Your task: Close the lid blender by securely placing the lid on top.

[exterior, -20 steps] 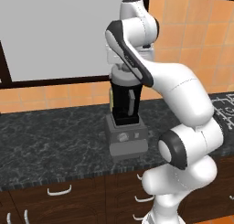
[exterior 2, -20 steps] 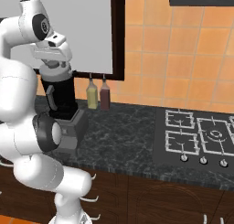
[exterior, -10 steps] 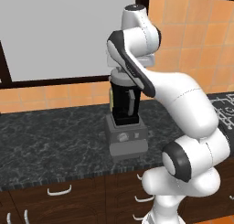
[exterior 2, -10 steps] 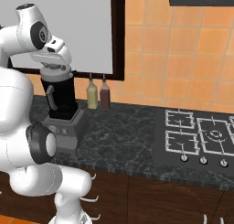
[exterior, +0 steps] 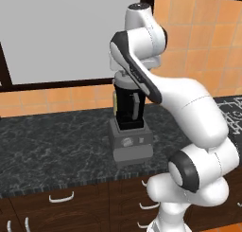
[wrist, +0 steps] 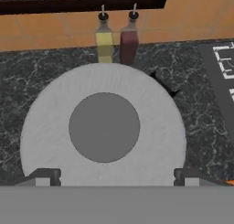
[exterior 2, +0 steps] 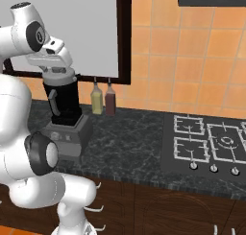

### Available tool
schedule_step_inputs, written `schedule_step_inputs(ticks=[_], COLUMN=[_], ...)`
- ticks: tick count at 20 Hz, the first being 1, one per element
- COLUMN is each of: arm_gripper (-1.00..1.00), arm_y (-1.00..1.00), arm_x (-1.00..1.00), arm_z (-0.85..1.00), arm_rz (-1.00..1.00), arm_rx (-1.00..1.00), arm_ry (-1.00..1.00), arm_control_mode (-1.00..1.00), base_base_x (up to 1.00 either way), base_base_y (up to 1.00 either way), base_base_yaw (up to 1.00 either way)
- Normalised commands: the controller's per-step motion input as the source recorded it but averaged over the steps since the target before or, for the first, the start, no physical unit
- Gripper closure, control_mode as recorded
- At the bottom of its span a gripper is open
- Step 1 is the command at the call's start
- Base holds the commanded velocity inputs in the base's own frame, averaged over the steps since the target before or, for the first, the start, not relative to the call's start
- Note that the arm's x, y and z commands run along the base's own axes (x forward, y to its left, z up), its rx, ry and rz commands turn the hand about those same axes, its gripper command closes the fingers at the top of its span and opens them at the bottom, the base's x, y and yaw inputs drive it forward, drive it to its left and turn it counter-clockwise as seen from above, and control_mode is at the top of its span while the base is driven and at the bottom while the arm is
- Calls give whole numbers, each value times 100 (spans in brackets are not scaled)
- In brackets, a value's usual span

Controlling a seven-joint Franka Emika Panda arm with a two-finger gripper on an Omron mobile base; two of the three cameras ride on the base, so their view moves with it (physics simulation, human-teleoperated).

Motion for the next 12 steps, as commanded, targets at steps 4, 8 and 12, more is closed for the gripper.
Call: schedule_step_inputs(ticks=[4, 8, 12], arm_gripper=[-100, -100, -100], arm_y=[0, -13, -68], arm_x=[-74, -96, -70], arm_z=[0, 0, 0], arm_rz=[13, 4, 6], arm_rx=[0, 0, 26], arm_ry=[-13, -14, -26], arm_control_mode=[-100, -100, -100], base_base_x=[0, 0, 0], base_base_y=[0, 0, 0], base_base_yaw=[0, 0, 0])
